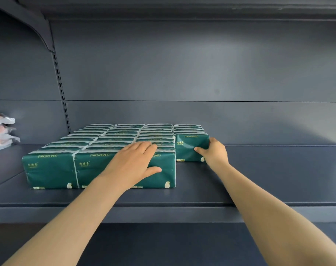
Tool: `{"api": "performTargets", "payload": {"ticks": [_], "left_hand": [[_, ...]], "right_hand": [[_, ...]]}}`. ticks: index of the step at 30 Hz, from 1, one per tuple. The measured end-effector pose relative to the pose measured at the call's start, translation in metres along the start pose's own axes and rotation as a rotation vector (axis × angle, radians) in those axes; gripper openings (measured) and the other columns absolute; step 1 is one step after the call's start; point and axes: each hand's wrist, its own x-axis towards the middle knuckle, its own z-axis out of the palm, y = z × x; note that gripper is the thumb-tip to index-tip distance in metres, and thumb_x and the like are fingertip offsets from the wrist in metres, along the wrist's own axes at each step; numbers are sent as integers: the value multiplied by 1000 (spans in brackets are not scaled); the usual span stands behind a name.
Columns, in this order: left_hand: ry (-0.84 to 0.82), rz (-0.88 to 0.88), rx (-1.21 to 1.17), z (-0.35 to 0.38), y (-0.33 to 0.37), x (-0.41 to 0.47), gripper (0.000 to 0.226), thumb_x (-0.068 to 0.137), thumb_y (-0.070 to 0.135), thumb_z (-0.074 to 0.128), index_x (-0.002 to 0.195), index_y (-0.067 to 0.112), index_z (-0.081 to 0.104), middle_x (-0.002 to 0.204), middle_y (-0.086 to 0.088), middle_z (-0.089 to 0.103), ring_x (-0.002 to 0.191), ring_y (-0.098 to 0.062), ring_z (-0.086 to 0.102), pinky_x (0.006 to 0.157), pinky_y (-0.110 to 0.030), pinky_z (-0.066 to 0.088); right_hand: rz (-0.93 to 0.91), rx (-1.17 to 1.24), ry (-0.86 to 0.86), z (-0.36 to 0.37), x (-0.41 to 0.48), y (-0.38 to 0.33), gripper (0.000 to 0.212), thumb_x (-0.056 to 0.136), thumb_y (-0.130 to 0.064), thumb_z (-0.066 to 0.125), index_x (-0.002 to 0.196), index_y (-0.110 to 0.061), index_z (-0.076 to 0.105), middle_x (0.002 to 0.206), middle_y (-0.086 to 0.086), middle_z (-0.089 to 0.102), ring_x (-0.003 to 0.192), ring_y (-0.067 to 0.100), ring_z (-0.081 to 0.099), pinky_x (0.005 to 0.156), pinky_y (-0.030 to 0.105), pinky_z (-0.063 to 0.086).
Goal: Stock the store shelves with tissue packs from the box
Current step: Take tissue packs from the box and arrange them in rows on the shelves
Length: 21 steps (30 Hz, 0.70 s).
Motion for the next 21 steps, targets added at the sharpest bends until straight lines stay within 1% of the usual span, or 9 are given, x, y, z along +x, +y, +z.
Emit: {"api": "performTargets", "payload": {"ticks": [3, 11, 12, 14, 15, 17, 18, 19, 21], "left_hand": [[-2, 13, -9, 1, -2, 1, 48, 70, 56, 56, 93, 15, 67, 90, 3, 69, 79, -16, 68, 67, -28, 56], [-34, 4, 41, -1, 0, 2, 53, 65, 54, 58, 93, 11, 70, 91, -1, 71, 80, -18, 71, 66, -30, 57], [-39, -5, 35, -4, 2, 2, 54, 69, 55, 55, 97, 11, 69, 95, -1, 70, 83, -18, 70, 70, -30, 56], [-97, -35, -9, -13, 7, 2, 59, 82, 58, 45, 118, 13, 58, 118, 1, 62, 106, -17, 62, 88, -30, 49], [-117, -34, 4, -15, 7, 4, 60, 89, 58, 40, 129, 15, 48, 129, 3, 52, 117, -16, 53, 96, -29, 42], [-179, -60, 4, -25, 7, 5, 60, 94, 58, 35, 137, 17, 36, 138, 2, 41, 125, -16, 43, 101, -29, 36], [-203, -79, -13, -32, 7, 6, 62, 94, 58, 34, 138, 16, 35, 139, 0, 40, 125, -17, 43, 101, -30, 37], [-206, -99, -28, -38, 6, 7, 63, 94, 58, 33, 139, 14, 35, 139, -2, 40, 124, -19, 44, 101, -32, 38], [-186, -148, -45, -52, 7, 4, 63, 95, 56, 32, 138, 10, 37, 137, -6, 42, 123, -22, 45, 99, -35, 40]], "right_hand": [[26, -28, -5, 6, 3, 2, 43, 78, -37, 72, 108, -14, 51, 94, 8, 67, 88, 26, 65, 75, 34, 51], [67, 11, -51, 4, 7, 4, 45, 78, -36, 73, 110, -13, 51, 95, 4, 67, 86, 21, 62, 67, 29, 46], [70, -21, -81, 1, 6, 4, 41, 78, -34, 72, 107, -11, 53, 88, 5, 69, 80, 19, 61, 65, 28, 44], [63, -103, -116, -8, 1, 3, 32, 80, -30, 71, 95, -7, 55, 73, 1, 64, 71, 18, 56, 59, 27, 43], [59, -148, -134, -13, -4, 2, 28, 81, -29, 70, 86, -7, 54, 67, -1, 58, 70, 19, 54, 57, 27, 41], [44, -275, -203, -29, -17, -4, 32, 85, -30, 67, 72, -9, 47, 66, -2, 48, 77, 23, 51, 58, 28, 37], [16, -362, -261, -38, -25, -8, 32, 88, -32, 63, 72, -10, 47, 71, -1, 50, 84, 25, 50, 64, 28, 38], [-24, -459, -325, -48, -32, -12, 28, 89, -34, 61, 81, -8, 53, 83, 2, 57, 93, 27, 52, 72, 28, 41], [-111, -671, -411, -66, -45, -20, 43, 88, -35, 61, 118, -6, 54, 119, 9, 59, 115, 29, 53, 92, 32, 44]]}}
